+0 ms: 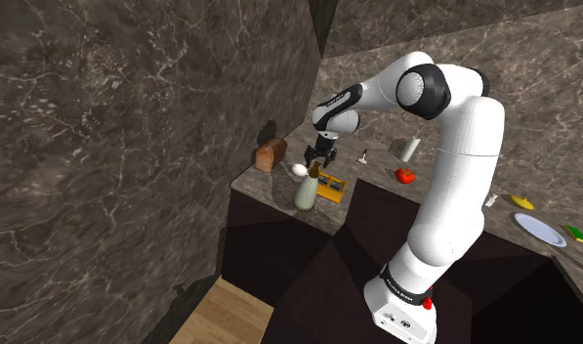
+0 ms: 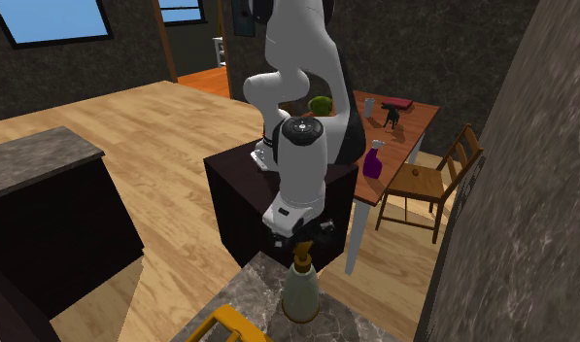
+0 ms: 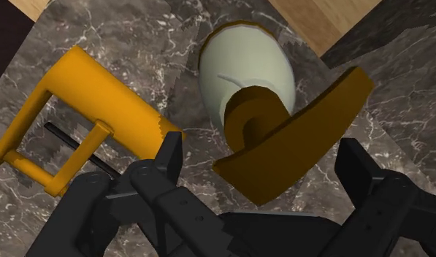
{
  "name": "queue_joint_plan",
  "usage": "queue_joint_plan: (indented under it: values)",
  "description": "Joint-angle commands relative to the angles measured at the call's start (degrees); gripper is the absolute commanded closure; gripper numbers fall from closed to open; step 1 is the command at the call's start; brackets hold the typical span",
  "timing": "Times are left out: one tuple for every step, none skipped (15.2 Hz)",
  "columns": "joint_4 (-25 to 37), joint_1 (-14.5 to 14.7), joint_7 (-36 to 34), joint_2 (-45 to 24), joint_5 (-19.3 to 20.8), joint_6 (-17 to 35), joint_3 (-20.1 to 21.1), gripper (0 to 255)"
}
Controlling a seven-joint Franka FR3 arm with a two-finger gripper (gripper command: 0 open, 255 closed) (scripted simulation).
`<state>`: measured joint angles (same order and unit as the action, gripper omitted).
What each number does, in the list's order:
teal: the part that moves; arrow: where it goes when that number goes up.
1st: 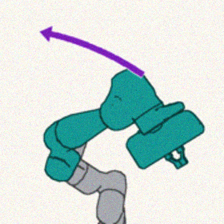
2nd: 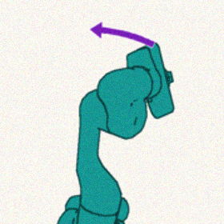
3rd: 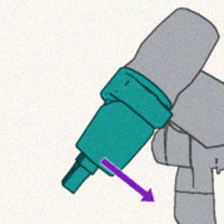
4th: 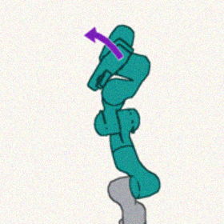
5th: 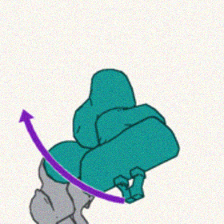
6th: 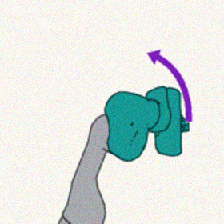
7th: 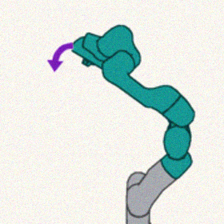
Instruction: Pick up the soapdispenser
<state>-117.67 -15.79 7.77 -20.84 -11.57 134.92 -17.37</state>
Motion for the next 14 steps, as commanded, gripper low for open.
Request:
queue_joint_plan:
  values:
    - [0.0,-0.2,0.3,-0.8,-0.4,0.8,0.2,0]
    - [0.0,-0.2,0.3,-0.8,-0.4,0.8,0.2,0]
    - [-0.2,-0.2,0.3,-0.6,-0.3,0.8,0.2,255]
    - [-0.1,-0.2,0.3,-0.7,-0.4,0.8,0.2,255]
    - [-0.1,-0.2,0.3,-0.7,-0.4,0.8,0.2,255]
    - [-0.1,-0.2,0.4,-0.7,-0.4,0.8,0.2,255]
    - [-0.2,-0.1,0.3,-0.5,-0.3,0.7,0.1,255]
    - [-0.2,-0.1,0.3,-0.5,-0.3,0.7,0.1,255]
    - [-0.2,-0.1,0.2,-0.5,-0.3,0.7,0.1,255]
    - [-0.2,-0.1,0.2,-0.5,-0.3,0.7,0.1,255]
    - [-0.2,-0.1,0.2,-0.5,-0.3,0.7,0.1,255]
    - [0.0,-0.2,0.3,-0.8,-0.4,0.8,0.2,255]
    - [0.1,-0.1,0.1,-0.2,-0.1,0.2,0.0,255]
    - [0.2,0.0,-0.1,0.3,0.2,-0.4,-0.1,255]
